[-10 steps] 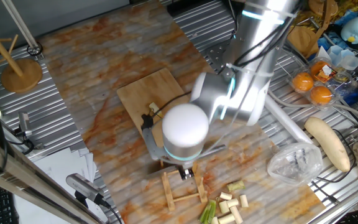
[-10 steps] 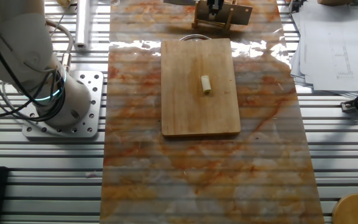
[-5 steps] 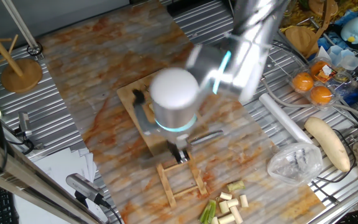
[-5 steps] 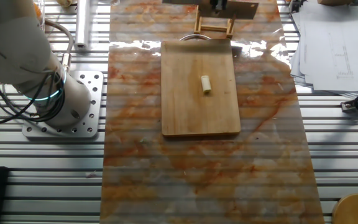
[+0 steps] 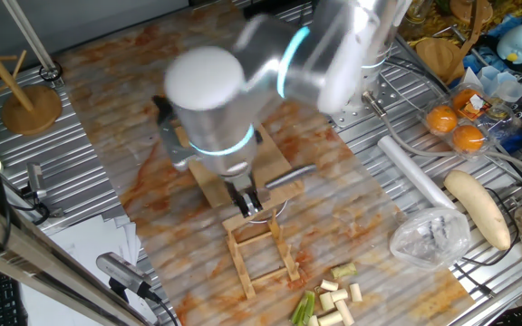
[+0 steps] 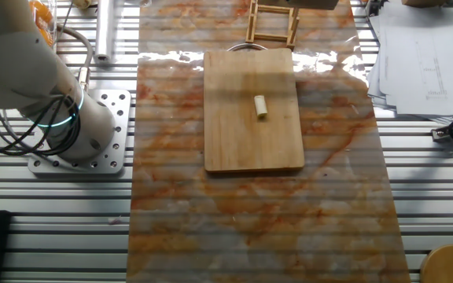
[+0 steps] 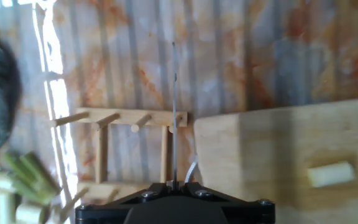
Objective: Chop the scallions
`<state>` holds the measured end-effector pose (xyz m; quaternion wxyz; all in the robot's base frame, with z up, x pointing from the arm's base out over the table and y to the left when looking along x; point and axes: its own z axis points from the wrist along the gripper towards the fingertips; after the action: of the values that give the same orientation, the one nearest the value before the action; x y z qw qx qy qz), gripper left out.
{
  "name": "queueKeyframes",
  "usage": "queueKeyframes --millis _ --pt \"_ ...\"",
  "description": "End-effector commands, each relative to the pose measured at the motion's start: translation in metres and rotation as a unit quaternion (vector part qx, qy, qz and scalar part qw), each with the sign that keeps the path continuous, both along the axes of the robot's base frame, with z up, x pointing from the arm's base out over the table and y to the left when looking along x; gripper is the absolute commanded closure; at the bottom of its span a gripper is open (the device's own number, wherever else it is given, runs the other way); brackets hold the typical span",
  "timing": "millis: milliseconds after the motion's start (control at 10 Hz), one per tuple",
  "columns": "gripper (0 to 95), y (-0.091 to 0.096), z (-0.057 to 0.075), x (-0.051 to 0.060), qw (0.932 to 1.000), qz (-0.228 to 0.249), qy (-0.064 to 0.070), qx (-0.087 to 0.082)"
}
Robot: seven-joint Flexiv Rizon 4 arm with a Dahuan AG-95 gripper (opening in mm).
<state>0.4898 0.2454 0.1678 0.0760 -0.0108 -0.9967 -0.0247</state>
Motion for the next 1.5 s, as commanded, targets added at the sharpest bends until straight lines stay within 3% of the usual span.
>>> queueKeyframes --millis 100,400,500,700,1000,1200,1300,1400,1500 --pt "95.0 -0.024 -0.011 0.002 0.9997 0.017 -0.005 -0.015" --pt "95.0 -0.042 -0.040 0.000 0.9994 0.021 -0.013 -0.026" --pt "95.0 -0.046 -0.047 -0.005 0.9991 0.033 -0.016 -0.023" --pt "95.0 -0.046 -0.048 -0.007 0.9979 0.052 -0.015 -0.034" --pt "95.0 -0.045 -0.046 -0.004 0.9968 0.072 -0.009 -0.033" --pt "95.0 -0.035 -0.051 0.007 0.9970 0.071 -0.009 -0.030" --pt "95.0 -0.028 -0.052 0.011 0.9972 0.067 -0.002 -0.033" --pt "95.0 -0.028 -0.052 0.011 0.9966 0.074 0.005 -0.036" --pt "95.0 -0.028 -0.052 0.011 0.9959 0.083 0.002 -0.035"
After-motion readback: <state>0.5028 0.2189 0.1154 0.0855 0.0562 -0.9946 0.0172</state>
